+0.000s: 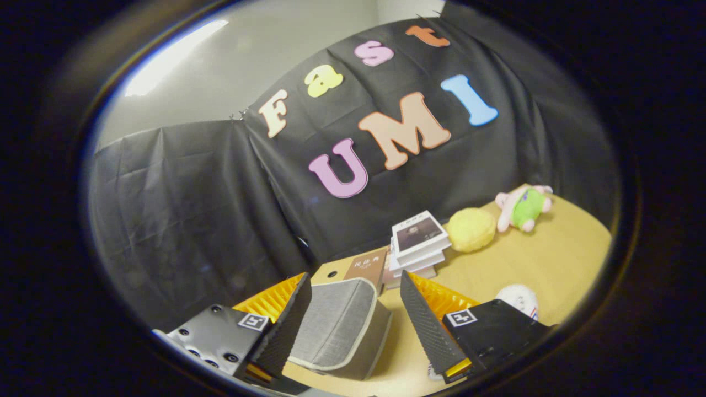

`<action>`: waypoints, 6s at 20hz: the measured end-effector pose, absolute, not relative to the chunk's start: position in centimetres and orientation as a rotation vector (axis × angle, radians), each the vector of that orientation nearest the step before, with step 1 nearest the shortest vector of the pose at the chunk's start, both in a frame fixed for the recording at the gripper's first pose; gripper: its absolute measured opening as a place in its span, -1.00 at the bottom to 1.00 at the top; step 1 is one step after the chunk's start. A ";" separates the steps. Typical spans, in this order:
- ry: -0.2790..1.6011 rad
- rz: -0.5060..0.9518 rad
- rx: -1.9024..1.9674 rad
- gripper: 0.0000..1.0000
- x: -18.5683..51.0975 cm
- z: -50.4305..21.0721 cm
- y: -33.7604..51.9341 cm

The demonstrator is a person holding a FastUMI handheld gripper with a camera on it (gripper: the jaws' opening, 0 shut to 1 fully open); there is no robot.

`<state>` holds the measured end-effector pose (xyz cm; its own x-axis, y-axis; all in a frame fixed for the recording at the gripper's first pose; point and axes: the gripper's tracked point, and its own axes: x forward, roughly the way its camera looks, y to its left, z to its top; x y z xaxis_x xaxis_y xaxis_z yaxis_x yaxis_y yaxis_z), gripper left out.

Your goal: Open the storage box then place both shoes into the box .Put the left shoe in first, then the right shoe, with the right side of both shoes facing outward in a uniform manner.

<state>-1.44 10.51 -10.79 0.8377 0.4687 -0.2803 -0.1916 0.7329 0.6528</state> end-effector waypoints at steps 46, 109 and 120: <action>1.053 0.572 1.302 -0.92 -7.2 -20.3 21.6; 0.727 0.570 0.596 1.00 -0.3 -9.8 17.3; 0.795 0.399 0.475 1.00 -0.2 -18.2 6.8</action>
